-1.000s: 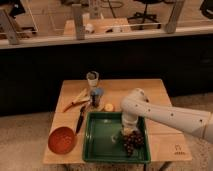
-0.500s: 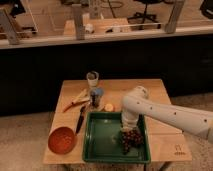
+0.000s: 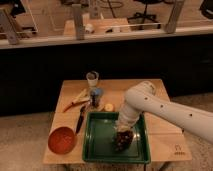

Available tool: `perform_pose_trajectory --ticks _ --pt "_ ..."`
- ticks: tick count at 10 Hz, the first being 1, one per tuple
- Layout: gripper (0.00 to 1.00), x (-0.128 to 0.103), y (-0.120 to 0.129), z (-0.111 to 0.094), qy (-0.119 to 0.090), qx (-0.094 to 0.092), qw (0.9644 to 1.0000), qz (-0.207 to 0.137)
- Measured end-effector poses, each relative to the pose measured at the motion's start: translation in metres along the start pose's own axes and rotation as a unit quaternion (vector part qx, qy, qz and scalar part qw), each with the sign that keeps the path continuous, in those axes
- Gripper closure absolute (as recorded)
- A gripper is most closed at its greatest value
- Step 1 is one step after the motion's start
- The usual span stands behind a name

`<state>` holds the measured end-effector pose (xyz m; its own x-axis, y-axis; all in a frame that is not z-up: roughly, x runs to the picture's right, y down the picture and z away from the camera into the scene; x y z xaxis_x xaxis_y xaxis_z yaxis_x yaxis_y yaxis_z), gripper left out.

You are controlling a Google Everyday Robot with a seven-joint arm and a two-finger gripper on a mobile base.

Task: Place towel in red bowl

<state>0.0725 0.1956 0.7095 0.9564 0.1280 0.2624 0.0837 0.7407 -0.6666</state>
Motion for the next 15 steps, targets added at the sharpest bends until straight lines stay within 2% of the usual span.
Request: perform_pose_trajectory --ticks 2,3,4,5,7,9,11,13,14,15 --pt "0.94 -0.020 0.014 0.003 -0.013 -0.009 0.9991 -0.040" --pt "0.94 -0.029 0.020 0.008 -0.011 -0.015 0.9983 -0.055" --pt "0.94 -0.031 0.021 0.016 -0.007 -0.023 0.9982 -0.054" --pt "0.94 -0.029 0.021 0.021 -0.003 -0.029 0.9982 -0.053" --pt "0.94 -0.007 0.022 0.038 0.009 -0.045 0.9978 -0.048" --pt "0.93 -0.005 0.023 0.045 0.022 -0.052 0.9966 -0.061" --pt "0.76 -0.020 0.024 0.056 0.039 -0.057 0.9934 -0.091" --pt "0.58 -0.024 0.025 0.059 0.050 -0.057 0.9919 -0.102" --pt "0.45 -0.027 0.024 0.061 0.052 -0.053 0.9916 -0.106" --pt "0.37 -0.030 0.022 0.060 0.048 -0.047 0.9919 -0.108"
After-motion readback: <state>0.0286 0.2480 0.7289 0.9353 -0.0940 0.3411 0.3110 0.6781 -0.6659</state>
